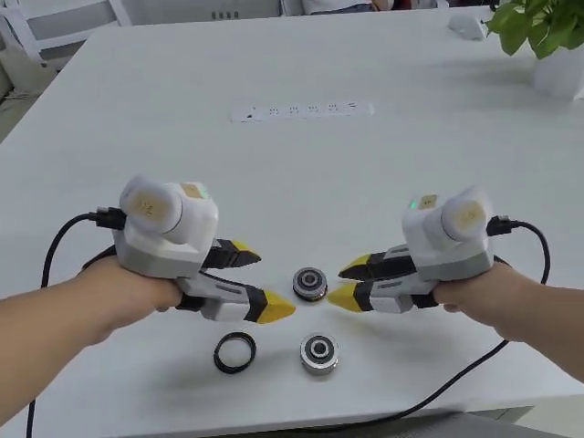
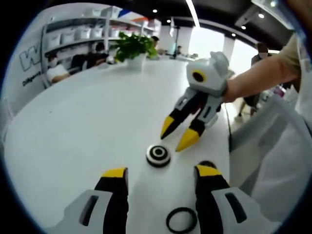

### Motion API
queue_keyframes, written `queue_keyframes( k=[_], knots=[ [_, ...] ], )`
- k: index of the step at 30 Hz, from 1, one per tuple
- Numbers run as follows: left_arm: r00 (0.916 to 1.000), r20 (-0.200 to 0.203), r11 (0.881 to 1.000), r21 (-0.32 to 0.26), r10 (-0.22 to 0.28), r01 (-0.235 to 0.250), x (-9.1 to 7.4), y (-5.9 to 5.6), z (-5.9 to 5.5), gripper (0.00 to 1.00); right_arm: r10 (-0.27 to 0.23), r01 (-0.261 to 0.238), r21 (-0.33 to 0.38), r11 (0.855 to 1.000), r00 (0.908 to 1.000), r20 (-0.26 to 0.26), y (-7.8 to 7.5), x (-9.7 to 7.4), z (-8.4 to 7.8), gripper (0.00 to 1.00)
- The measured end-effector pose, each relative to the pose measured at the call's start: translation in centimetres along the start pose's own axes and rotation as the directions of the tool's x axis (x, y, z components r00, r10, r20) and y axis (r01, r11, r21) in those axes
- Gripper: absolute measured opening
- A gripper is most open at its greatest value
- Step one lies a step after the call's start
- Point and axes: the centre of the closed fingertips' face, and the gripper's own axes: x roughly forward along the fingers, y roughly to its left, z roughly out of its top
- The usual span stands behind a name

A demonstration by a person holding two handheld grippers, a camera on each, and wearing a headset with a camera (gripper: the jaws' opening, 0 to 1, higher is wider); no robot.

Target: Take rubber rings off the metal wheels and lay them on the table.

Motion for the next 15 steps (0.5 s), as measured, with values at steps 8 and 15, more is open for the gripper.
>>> queue_keyframes(
  k=[8, 15],
  knots=[
    [1.0000, 0.006, 1.000, -0.011, -0.005, 0.005, 0.7, 0.3, 0.1, 0.51, 0.014, -0.014, -0.007, 1.000, 0.9998, 0.014, 0.1, 0.6, 0.2, 0.23],
    [0.9998, 0.017, 1.000, -0.019, -0.009, 0.009, 1.3, 0.5, 0.4, 0.48, 0.023, -0.023, -0.016, 1.000, 0.9996, 0.016, 0.2, 1.0, 0.2, 0.20]
  ],
)
